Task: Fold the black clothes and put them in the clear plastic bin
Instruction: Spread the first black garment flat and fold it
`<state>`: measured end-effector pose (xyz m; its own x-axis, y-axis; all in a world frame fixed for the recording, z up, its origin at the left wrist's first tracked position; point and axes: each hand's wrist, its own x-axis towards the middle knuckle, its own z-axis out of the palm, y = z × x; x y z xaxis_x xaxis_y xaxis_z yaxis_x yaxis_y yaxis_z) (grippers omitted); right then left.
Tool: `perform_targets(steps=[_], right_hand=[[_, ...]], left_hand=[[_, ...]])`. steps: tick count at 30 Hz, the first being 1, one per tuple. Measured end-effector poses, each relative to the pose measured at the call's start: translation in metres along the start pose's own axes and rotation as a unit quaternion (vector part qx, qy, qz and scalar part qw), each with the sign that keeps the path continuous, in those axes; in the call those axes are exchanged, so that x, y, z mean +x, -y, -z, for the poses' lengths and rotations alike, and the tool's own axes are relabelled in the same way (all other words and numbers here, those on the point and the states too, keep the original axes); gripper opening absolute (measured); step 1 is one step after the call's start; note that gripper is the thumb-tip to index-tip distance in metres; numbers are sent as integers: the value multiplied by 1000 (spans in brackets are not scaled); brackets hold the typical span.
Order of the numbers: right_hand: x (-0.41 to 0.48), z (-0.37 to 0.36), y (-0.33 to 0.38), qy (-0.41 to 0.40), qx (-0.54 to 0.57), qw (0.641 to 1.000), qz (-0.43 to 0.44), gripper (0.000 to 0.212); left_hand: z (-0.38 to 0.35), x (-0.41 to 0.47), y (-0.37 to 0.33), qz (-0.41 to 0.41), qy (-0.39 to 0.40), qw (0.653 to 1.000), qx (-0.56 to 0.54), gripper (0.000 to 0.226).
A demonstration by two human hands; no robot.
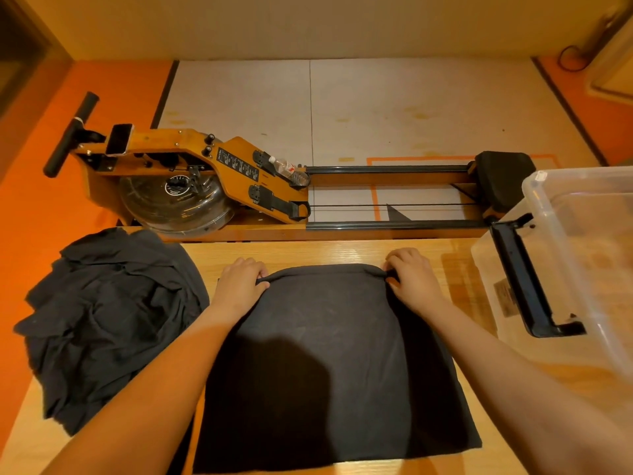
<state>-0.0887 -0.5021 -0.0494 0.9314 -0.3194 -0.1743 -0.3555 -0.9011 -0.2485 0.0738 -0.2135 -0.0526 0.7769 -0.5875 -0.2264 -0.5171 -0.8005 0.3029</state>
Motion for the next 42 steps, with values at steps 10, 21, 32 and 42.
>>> perform_targets(steps=[10,21,32,42], right_hand=[[1,20,16,-96,-37,993,-59,49],[-109,-54,58,-17,-69,995,63,51],[-159,-86,25,-18,-59,991,-119,63],[-220,-100,12,-42,-38,978,-201,68]], left_hand=[[12,2,-5,21,-18,1000,3,47],[-68,-138,-14,-109,8,992,67,65],[-85,-167,16,-95,-18,992,85,66],[-100,-221,14,-37,-20,998,44,69]])
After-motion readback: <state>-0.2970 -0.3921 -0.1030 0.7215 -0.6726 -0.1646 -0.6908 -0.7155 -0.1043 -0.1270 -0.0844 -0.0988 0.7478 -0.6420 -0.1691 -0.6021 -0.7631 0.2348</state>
